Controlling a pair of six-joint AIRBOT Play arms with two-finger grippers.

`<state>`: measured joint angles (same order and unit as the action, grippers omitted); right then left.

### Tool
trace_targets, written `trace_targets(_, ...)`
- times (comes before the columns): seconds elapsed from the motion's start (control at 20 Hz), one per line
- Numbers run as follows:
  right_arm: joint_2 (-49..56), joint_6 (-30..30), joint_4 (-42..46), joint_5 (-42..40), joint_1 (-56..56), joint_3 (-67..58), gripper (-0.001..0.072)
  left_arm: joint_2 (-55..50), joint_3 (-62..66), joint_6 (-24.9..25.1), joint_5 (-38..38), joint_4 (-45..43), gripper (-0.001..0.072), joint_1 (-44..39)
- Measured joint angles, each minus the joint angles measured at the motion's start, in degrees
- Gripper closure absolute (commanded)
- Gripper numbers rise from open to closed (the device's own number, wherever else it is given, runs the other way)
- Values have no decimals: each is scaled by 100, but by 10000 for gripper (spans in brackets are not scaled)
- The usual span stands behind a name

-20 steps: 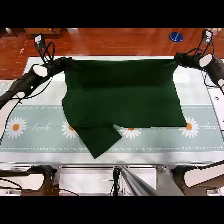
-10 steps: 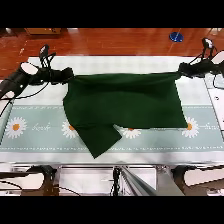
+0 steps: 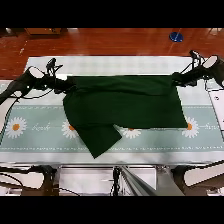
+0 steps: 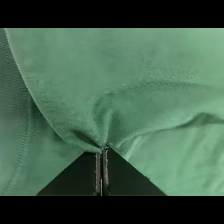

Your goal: Fold the shirts.

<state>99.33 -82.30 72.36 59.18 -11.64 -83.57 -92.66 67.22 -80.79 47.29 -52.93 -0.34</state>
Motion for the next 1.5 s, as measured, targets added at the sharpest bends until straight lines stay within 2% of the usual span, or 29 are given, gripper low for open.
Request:
trace_targets(0.5,46,-157,811,208,31,0,685,-66,0,79,-33,-17,688,251)
trace_targets(0.7,46,-181,822,208,31,0,665,-66,0,81,-20,-20,680,175)
trace_targets(0.75,46,-197,802,232,31,0,569,-63,0,81,-13,-7,612,173)
trace_targets(0.8,46,-201,778,282,31,0,438,-55,0,79,0,52,477,188)
trace_targets(0.85,35,-199,772,356,31,0,304,-35,13,74,24,133,257,227)
trace_targets(0.9,-9,-197,758,511,31,0,237,-4,59,61,76,208,100,284)
trace_targets(1.1,-496,-90,859,1440,20,0,221,269,619,205,1078,369,95,826)
trace_targets(1.25,-1102,-85,1499,1954,-94,2,221,820,835,402,2044,232,95,1460)
trace_targets(1.35,-1434,-76,1705,2256,-387,131,220,1316,555,470,2562,-66,95,1891)
trace_targets(1.5,-1832,166,1187,2542,-1038,673,220,2118,-584,616,2999,-201,95,2380)
